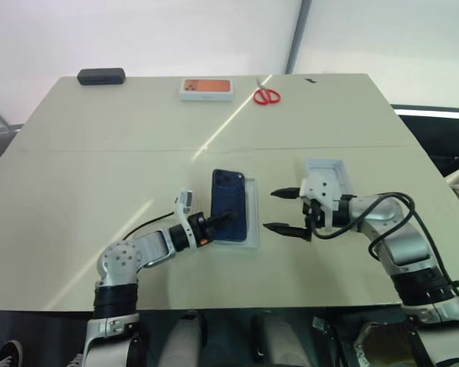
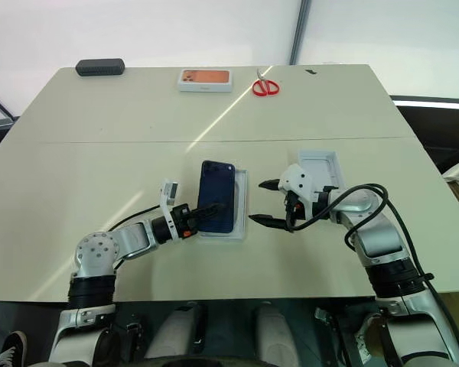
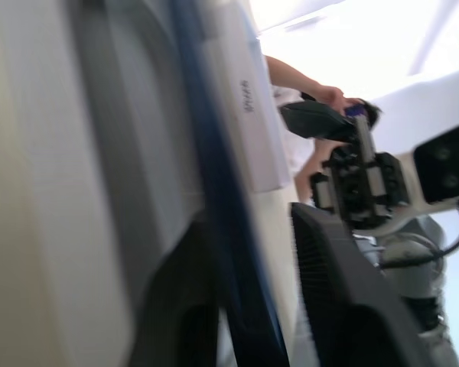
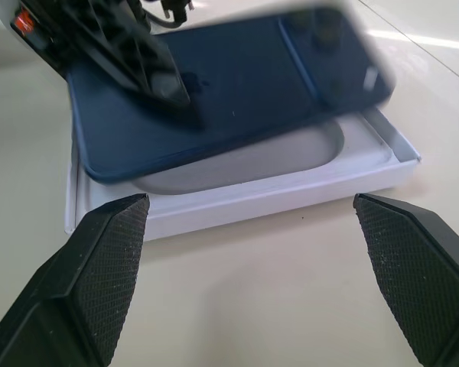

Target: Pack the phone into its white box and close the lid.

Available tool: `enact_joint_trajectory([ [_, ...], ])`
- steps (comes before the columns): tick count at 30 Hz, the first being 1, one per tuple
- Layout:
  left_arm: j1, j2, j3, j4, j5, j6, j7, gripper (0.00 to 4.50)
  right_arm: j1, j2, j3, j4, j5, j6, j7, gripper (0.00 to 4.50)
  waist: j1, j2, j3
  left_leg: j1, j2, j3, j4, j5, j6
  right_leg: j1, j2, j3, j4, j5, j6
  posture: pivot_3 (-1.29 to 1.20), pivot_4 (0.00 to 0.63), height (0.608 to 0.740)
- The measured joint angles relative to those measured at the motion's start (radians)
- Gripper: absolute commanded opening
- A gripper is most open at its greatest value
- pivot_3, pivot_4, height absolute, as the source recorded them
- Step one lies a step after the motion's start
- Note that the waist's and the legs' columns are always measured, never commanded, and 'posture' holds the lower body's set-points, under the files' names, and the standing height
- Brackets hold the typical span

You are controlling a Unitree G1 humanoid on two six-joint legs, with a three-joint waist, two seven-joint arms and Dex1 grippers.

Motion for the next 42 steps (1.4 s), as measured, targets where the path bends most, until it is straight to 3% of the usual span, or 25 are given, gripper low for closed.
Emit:
enact_joint_trajectory([
  [3, -0.006, 0.013, -0.009, -0.025, -0.013, 0.01, -0.009, 4.14, -0.001, 0.004, 0.001, 0.0, -0.007, -0.001, -0.004, 4.5, -0.002, 0.0, 0.0, 0.001, 0.0, 0.0, 0.0, 0.0, 0.0, 0.001, 0.0, 0.0, 0.0, 0.0, 0.0, 0.0, 0.15, 0.74],
  [13, -0.005, 0.149, -0.088, -0.112, 0.037, 0.005, -0.068, 4.14, -0.026, 0.035, 0.037, 0.014, -0.024, -0.021, -0.005, 4.5, -0.003, 0.0, 0.0, 0.003, 0.0, 0.0, -0.001, 0.0, 0.0, 0.002, 0.001, 0.0, 0.0, 0.0, 0.0, 0.0, 0.15, 0.74],
  [28, -0.088, 0.163, -0.169, -0.1, 0.131, -0.018, -0.099, 4.14, -0.056, 0.07, 0.056, 0.05, -0.048, -0.06, -0.019, 4.5, -0.003, 0.0, 0.0, 0.002, 0.0, 0.0, -0.001, 0.0, 0.0, 0.002, 0.001, 0.0, 0.0, 0.0, 0.0, 0.0, 0.15, 0.74],
  [36, -0.102, 0.26, -0.266, -0.15, 0.171, 0.007, -0.17, 4.14, -0.078, 0.074, 0.055, 0.094, -0.059, -0.09, -0.043, 4.5, -0.004, 0.0, 0.0, 0.001, 0.0, 0.0, -0.001, 0.0, 0.0, 0.001, 0.001, 0.0, 0.0, 0.0, 0.0, 0.0, 0.15, 0.74],
  [42, -0.107, 0.298, -0.273, -0.162, 0.176, 0.013, -0.204, 4.14, -0.084, 0.111, 0.054, 0.094, -0.056, -0.094, -0.062, 4.5, -0.005, 0.001, 0.0, 0.001, 0.001, -0.001, -0.001, 0.0, 0.0, 0.001, 0.001, 0.0, 0.0, 0.0, 0.0, 0.0, 0.15, 0.74],
])
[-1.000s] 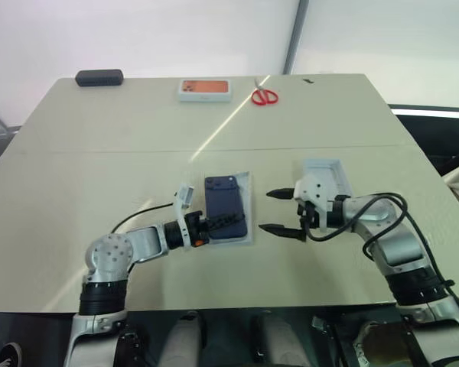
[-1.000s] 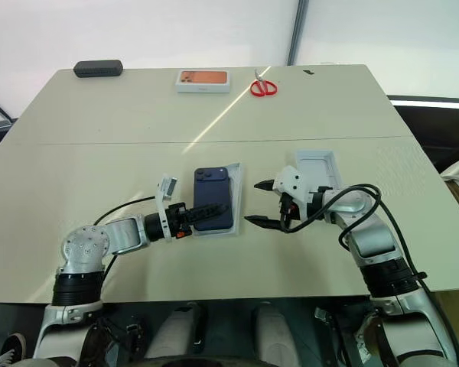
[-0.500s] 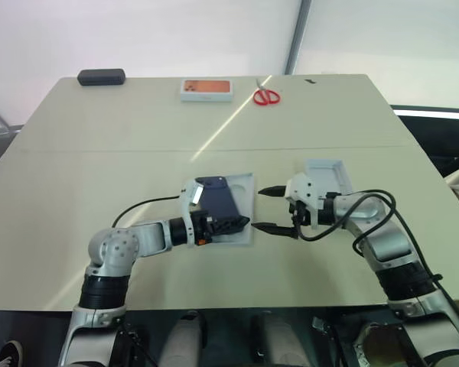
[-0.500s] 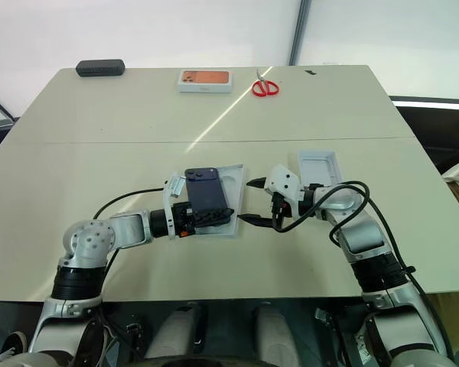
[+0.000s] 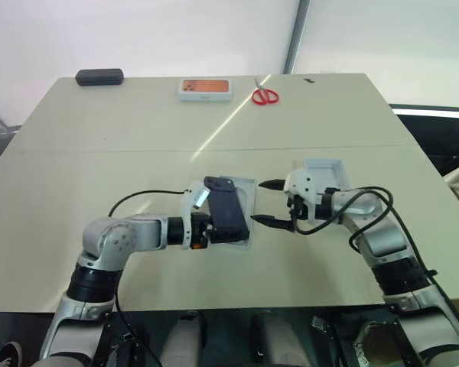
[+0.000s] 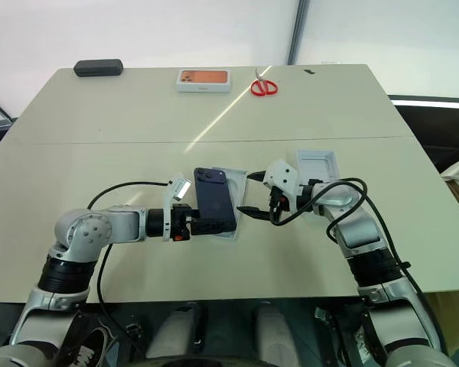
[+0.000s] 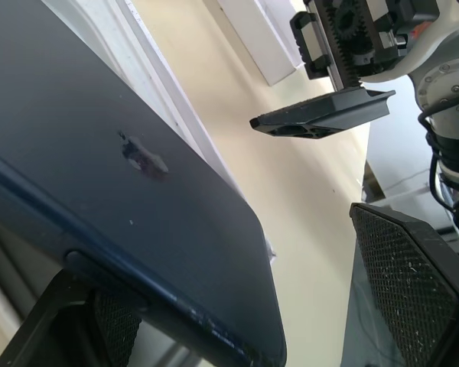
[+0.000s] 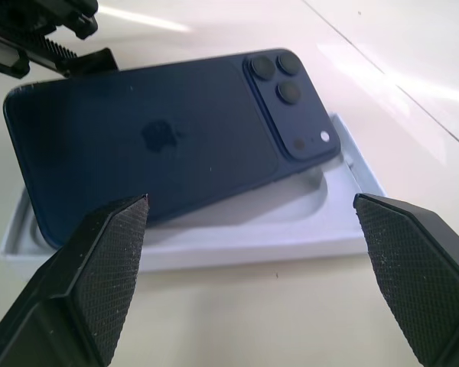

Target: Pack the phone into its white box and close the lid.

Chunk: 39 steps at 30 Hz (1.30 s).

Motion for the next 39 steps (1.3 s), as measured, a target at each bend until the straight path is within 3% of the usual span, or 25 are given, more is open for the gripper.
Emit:
enact_joint_trajectory([
  [19, -0.04, 0.026, 0.04, 0.026, 0.054, -0.01, -0.001, 4.14, -0.006, 0.047, 0.001, 0.0, 0.0, -0.005, -0.013, 4.5, 0.001, 0.0, 0.0, 0.0, 0.0, 0.0, 0.0, 0.0, 0.0, 0.0, 0.0, 0.0, 0.0, 0.0, 0.0, 0.0, 0.15, 0.74],
  [39, -0.098, 0.031, -0.001, 0.071, 0.177, -0.069, -0.044, 4.14, -0.042, 0.088, 0.004, 0.039, -0.012, -0.029, -0.053, 4.5, -0.002, 0.0, 0.0, 0.0, 0.0, 0.0, 0.0, 0.0, 0.0, 0.0, 0.0, 0.0, 0.001, 0.0, 0.0, 0.0, 0.15, 0.74],
])
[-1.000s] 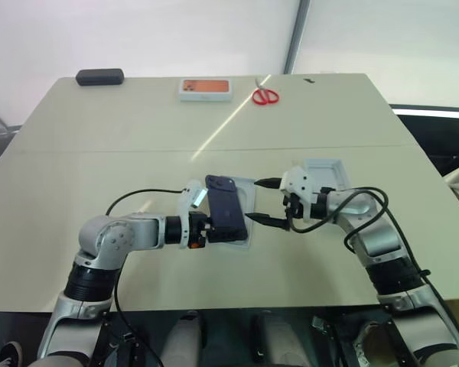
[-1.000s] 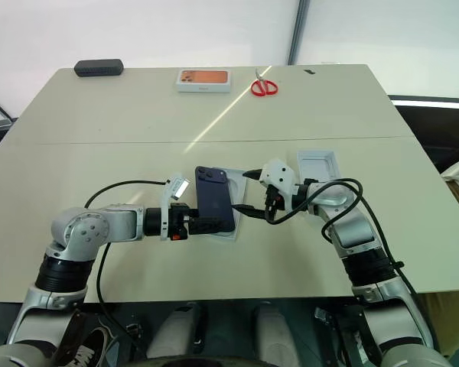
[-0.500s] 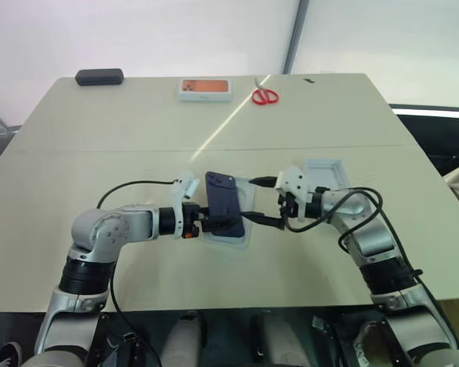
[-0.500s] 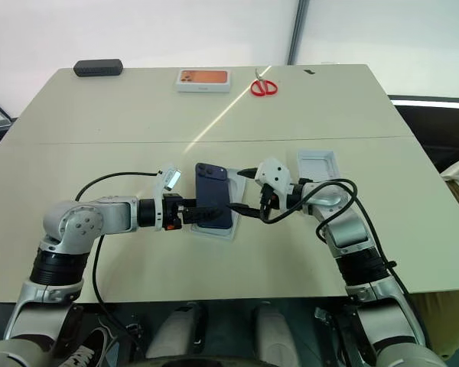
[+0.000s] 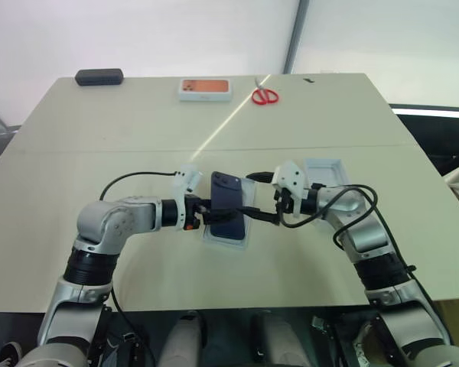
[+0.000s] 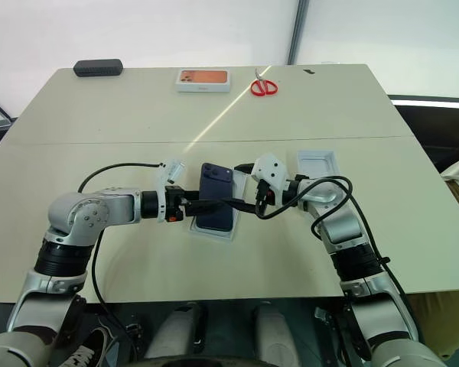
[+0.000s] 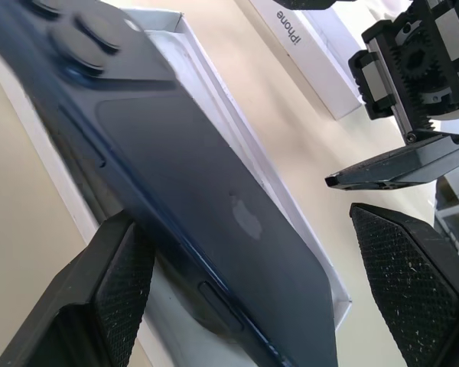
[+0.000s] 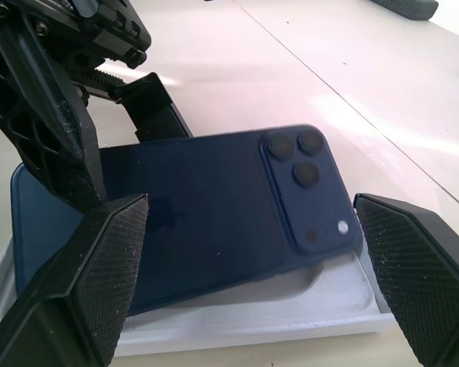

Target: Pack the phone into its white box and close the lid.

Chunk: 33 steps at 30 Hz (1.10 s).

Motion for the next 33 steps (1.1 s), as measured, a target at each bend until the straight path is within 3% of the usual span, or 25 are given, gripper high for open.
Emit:
enact_joint_trajectory([
  [11, -0.007, -0.023, 0.007, 0.022, 0.036, -0.03, 0.001, 4.14, -0.006, 0.005, 0.001, 0.016, -0.01, -0.011, -0.007, 4.5, 0.0, 0.0, 0.0, 0.0, 0.0, 0.0, 0.0, 0.0, 0.0, 0.0, 0.0, 0.0, 0.0, 0.0, 0.0, 0.0, 0.15, 0.74],
  [25, -0.004, 0.035, 0.073, -0.027, 0.02, 0.024, -0.003, 4.14, -0.005, -0.008, 0.001, 0.025, -0.021, -0.017, -0.006, 4.5, 0.001, 0.0, 0.0, 0.0, 0.0, 0.0, 0.0, 0.0, 0.0, 0.0, 0.0, 0.0, 0.001, 0.0, 0.0, 0.0, 0.15, 0.74],
  [28, 0.005, 0.061, 0.064, -0.004, 0.094, -0.077, 0.003, 3.33, 0.012, -0.036, -0.005, 0.02, -0.018, -0.011, 0.002, 4.5, 0.002, 0.0, 0.0, 0.0, 0.0, 0.0, 0.0, 0.0, 0.0, 0.0, 0.0, 0.0, 0.0, 0.0, 0.0, 0.0, 0.15, 0.74],
  [31, 0.039, 0.095, 0.06, 0.06, 0.184, -0.176, 0.013, 1.78, 0.053, -0.082, -0.028, 0.011, 0.001, 0.025, 0.025, 3.64, 0.003, 0.0, 0.0, 0.0, 0.0, 0.0, 0.0, 0.0, 0.0, -0.001, 0.0, 0.0, 0.0, 0.0, 0.0, 0.0, 0.15, 0.74],
  [33, 0.049, 0.08, 0.059, 0.071, 0.194, -0.189, 0.011, 0.74, 0.062, -0.096, -0.033, 0.011, 0.001, 0.025, 0.025, 2.54, 0.004, 0.0, 0.0, -0.001, 0.0, 0.0, 0.0, 0.0, 0.0, -0.001, -0.001, 0.0, 0.0, 0.0, 0.0, 0.0, 0.15, 0.74],
])
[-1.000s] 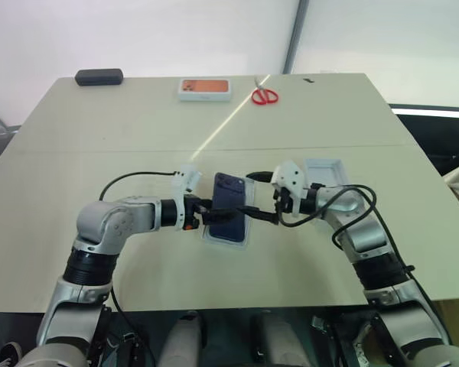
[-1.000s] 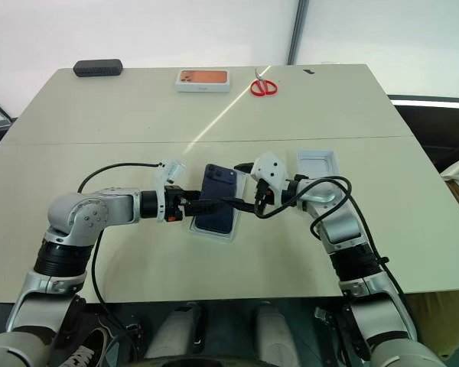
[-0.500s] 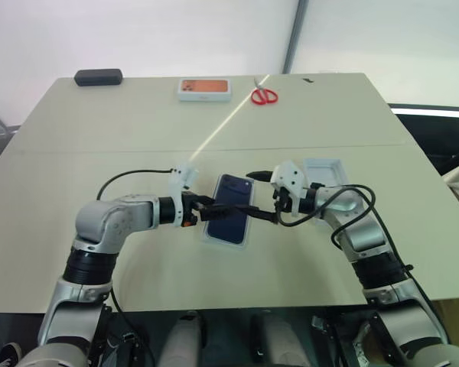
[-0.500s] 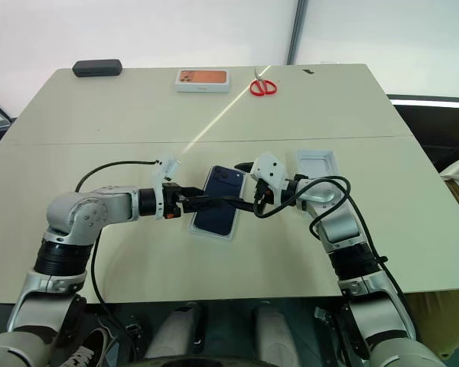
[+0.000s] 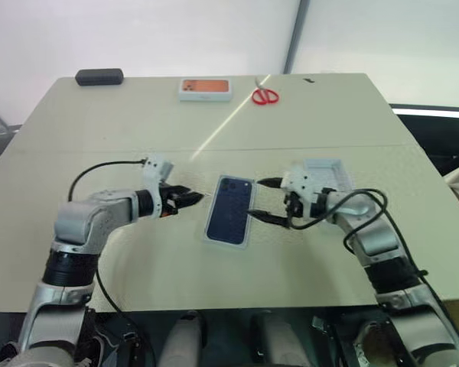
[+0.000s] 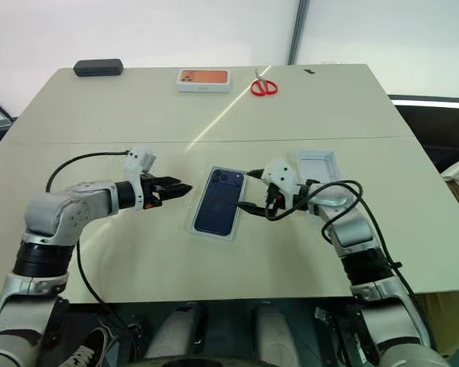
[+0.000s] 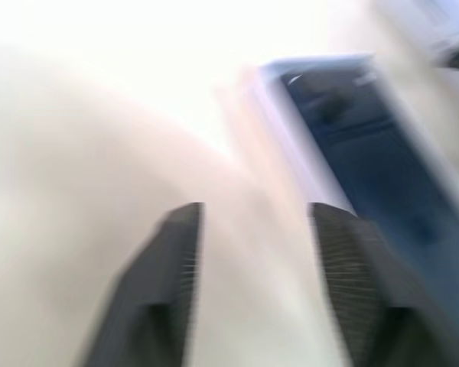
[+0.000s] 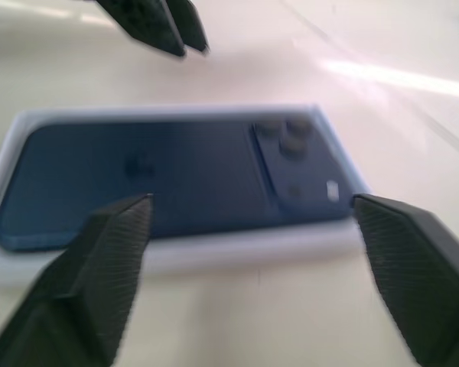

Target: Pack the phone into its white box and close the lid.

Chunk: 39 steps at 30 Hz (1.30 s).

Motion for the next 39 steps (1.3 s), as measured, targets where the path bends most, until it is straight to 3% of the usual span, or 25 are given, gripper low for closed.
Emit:
enact_joint_trajectory([
  [2, 0.001, -0.026, -0.003, 0.001, 0.007, -0.021, -0.006, 0.0, 0.0, -0.001, 0.0, -0.001, -0.003, -0.007, -0.003, 1.62, 0.0, 0.0, 0.0, 0.0, 0.0, 0.0, 0.0, 0.0, 0.0, 0.0, 0.0, 0.0, 0.0, 0.0, 0.0, 0.0, 0.15, 0.74],
  [5, 0.009, -0.05, -0.03, 0.021, 0.03, -0.058, -0.018, 0.0, 0.002, -0.012, 0.008, 0.002, -0.039, -0.037, -0.014, 0.04, 0.0, 0.0, 0.0, 0.0, 0.0, 0.0, 0.0, 0.0, 0.0, 0.0, 0.0, 0.0, 0.0, 0.0, 0.0, 0.0, 0.15, 0.74],
  [13, 0.005, -0.092, -0.111, 0.055, 0.103, -0.104, -0.041, 0.0, 0.018, -0.018, 0.085, 0.037, -0.149, -0.101, -0.034, 0.01, 0.002, 0.0, 0.0, 0.001, 0.0, 0.0, 0.0, 0.0, 0.0, 0.002, 0.0, 0.0, 0.0, 0.0, 0.0, 0.0, 0.15, 0.74],
  [18, -0.01, -0.12, -0.125, 0.054, 0.105, -0.077, -0.051, 0.0, 0.018, -0.003, 0.088, 0.042, -0.156, -0.109, -0.039, 0.01, 0.003, 0.0, 0.0, 0.001, -0.001, 0.0, 0.001, 0.0, 0.0, 0.002, 0.0, -0.001, 0.0, 0.0, 0.0, 0.0, 0.15, 0.74],
  [27, -0.047, -0.226, -0.134, 0.083, 0.159, -0.075, -0.021, 0.0, -0.106, -0.014, 0.083, 0.257, -0.2, -0.213, -0.015, 0.01, 0.004, 0.0, 0.0, 0.001, -0.001, -0.001, 0.002, 0.0, 0.0, 0.003, 0.0, -0.001, 0.0, 0.0, 0.0, 0.0, 0.15, 0.74],
  [39, -0.103, -0.265, -0.161, 0.181, 0.214, -0.144, -0.059, 0.0, -0.138, -0.035, 0.072, 0.343, -0.218, -0.288, 0.0, 0.01, 0.004, 0.0, 0.0, 0.001, -0.001, -0.001, 0.003, 0.0, 0.0, 0.003, 0.0, -0.001, 0.0, 0.0, 0.0, 0.0, 0.15, 0.74],
])
